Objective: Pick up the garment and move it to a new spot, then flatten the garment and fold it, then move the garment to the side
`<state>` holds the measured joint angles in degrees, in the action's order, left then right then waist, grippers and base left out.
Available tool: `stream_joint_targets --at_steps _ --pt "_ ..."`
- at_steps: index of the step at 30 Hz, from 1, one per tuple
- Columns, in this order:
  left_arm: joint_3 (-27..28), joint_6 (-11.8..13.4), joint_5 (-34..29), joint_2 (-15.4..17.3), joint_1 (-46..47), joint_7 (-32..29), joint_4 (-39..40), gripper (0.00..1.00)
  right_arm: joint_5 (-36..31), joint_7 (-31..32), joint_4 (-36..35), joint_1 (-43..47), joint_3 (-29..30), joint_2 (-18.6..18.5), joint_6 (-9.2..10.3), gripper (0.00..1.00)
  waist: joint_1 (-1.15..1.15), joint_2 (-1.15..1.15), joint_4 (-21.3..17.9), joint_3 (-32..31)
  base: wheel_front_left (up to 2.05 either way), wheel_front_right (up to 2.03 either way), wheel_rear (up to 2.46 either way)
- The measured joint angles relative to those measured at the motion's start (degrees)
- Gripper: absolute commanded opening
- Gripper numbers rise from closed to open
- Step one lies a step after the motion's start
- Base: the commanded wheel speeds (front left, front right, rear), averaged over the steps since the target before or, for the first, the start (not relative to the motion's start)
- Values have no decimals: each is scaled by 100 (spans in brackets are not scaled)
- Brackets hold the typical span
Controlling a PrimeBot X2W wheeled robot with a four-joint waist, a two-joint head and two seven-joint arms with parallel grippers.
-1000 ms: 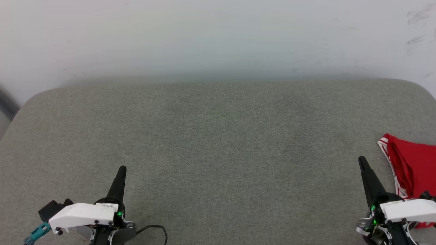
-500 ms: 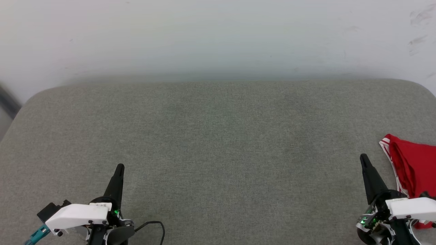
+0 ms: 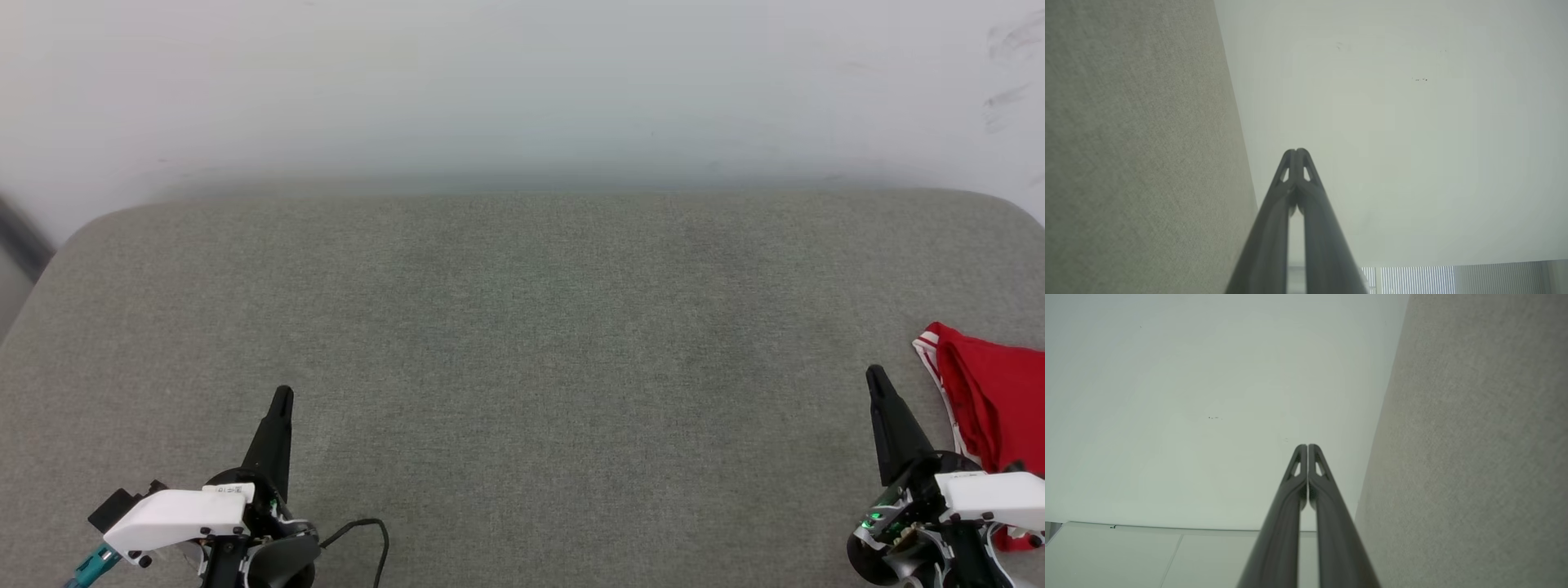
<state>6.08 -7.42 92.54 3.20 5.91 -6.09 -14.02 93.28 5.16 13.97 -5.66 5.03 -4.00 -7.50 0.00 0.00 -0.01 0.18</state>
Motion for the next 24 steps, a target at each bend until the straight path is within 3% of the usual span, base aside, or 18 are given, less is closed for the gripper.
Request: stream_joint_targets --at_steps 24 --pt "18 -8 5 -13 1 -30 -3 0 3 42 9 -19 38 24 -1 0 0 0 1 0 0 0 0"
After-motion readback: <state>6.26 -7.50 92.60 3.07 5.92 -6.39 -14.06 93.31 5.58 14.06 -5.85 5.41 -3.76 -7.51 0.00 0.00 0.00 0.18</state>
